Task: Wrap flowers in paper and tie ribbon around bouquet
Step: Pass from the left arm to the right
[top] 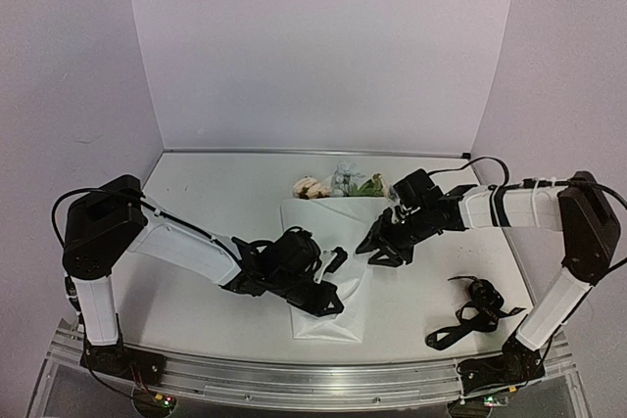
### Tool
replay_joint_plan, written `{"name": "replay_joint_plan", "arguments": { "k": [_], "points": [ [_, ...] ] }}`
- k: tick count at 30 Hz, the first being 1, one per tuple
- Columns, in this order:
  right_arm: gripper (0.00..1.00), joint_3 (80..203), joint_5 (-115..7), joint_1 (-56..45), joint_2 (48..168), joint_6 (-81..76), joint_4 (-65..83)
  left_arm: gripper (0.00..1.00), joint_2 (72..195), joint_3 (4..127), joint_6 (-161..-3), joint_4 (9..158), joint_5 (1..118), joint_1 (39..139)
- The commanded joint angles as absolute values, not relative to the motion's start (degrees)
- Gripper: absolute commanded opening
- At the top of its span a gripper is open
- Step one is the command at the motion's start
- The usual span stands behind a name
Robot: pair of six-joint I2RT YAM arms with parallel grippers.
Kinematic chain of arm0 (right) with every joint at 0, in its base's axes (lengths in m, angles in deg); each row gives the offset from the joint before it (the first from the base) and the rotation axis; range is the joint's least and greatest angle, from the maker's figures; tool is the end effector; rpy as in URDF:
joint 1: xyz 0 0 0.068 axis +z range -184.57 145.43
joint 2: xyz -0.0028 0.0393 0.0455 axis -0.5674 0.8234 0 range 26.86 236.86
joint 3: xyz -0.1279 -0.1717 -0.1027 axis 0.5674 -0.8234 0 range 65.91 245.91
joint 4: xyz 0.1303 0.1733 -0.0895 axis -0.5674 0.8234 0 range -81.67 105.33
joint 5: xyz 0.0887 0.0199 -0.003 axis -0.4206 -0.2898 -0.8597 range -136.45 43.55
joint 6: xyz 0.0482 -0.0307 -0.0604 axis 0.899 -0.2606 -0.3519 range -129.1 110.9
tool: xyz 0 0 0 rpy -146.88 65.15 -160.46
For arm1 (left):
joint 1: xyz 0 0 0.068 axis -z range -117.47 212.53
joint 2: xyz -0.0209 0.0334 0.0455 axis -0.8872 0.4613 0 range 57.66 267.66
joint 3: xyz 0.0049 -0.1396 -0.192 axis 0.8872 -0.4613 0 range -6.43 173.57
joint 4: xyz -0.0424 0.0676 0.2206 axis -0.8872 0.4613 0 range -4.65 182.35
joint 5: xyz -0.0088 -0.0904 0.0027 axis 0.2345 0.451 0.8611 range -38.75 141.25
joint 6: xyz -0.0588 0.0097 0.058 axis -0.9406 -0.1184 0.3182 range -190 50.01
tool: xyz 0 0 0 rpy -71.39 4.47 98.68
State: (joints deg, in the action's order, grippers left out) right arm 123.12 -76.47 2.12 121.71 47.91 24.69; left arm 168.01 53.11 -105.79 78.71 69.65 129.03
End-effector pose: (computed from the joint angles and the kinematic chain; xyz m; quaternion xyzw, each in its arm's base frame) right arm 0.2409 0.2247 0.1448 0.0832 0.9183 0.3862 0.0244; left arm 0.1324 -0.3618 0.0975 0.3008 0.8603 -0.3917 0.1265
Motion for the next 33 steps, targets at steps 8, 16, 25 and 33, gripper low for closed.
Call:
{"name": "replay_joint_plan", "arguments": {
  "k": [8, 16, 25, 33],
  "points": [
    [0.4, 121.48, -75.8, 2.34, 124.37, 49.22, 20.37, 0.0, 165.61, 52.45, -104.8, 76.46, 70.17, 129.23],
    [0.4, 119.65, -75.35, 2.34, 123.83, 50.13, 18.32, 0.0, 165.48, 52.14, -104.92, 76.0, 70.49, 129.21],
    [0.24, 120.39, -76.05, 2.34, 126.04, 51.98, 15.35, 0.0, 165.33, 51.98, -104.88, 75.59, 71.24, 129.23],
    [0.0, 119.46, -75.47, 2.34, 126.18, 50.33, 15.3, 0.02, 163.31, 51.38, -105.05, 75.64, 72.28, 129.23]
  ]
}}
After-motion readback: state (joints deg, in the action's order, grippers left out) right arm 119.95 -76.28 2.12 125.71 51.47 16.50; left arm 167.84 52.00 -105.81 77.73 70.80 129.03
